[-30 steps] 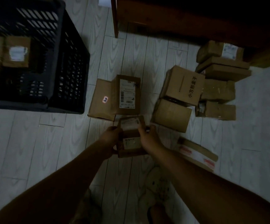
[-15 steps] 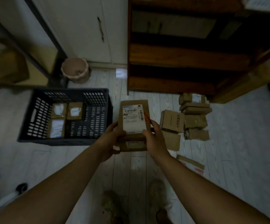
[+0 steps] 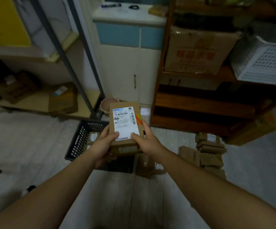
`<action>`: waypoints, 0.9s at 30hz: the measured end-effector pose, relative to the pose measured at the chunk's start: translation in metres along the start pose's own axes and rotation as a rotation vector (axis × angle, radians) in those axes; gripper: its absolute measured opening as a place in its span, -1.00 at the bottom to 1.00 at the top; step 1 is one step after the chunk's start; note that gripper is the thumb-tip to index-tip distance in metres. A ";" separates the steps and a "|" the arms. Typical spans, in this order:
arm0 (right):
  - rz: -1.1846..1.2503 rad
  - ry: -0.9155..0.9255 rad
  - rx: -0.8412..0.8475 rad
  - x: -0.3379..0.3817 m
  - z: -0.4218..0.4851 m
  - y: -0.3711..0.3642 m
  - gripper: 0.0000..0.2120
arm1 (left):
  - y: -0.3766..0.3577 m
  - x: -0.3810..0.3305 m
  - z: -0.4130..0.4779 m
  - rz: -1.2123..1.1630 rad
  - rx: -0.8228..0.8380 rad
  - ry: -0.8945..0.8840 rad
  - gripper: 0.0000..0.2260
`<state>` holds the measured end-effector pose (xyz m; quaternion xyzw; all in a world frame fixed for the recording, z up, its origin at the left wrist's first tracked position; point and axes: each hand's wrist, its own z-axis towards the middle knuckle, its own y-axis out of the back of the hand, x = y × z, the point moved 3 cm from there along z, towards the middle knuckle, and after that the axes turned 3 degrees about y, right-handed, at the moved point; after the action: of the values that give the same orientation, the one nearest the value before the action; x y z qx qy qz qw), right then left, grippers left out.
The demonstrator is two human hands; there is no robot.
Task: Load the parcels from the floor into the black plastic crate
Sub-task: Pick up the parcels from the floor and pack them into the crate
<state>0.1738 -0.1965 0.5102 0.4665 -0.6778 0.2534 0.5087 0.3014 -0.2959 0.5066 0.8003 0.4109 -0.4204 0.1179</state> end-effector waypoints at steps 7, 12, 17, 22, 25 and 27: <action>-0.037 0.059 -0.008 0.060 0.030 -0.092 -0.36 | 0.106 -0.055 -0.012 0.125 -0.003 -0.010 -0.48; -0.122 0.121 -0.022 0.079 0.056 -0.164 -0.40 | 0.181 -0.083 -0.004 0.217 0.014 0.013 -0.35; -0.184 0.150 -0.041 0.071 0.090 -0.197 -0.37 | 0.215 -0.103 0.025 0.373 -0.005 0.101 -0.53; -0.338 0.038 0.014 0.040 0.137 -0.196 -0.04 | 0.217 -0.098 0.077 0.484 -0.003 0.117 -0.62; -0.424 -0.045 0.092 0.014 0.169 -0.194 0.12 | 0.220 -0.079 0.118 0.492 0.050 0.092 -0.58; -0.442 -0.074 0.123 -0.014 0.189 -0.195 0.13 | 0.227 -0.060 0.150 0.479 0.059 0.087 -0.56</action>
<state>0.2627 -0.4310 0.4044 0.6425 -0.5607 0.1594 0.4975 0.3686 -0.5532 0.4243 0.8953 0.2016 -0.3576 0.1730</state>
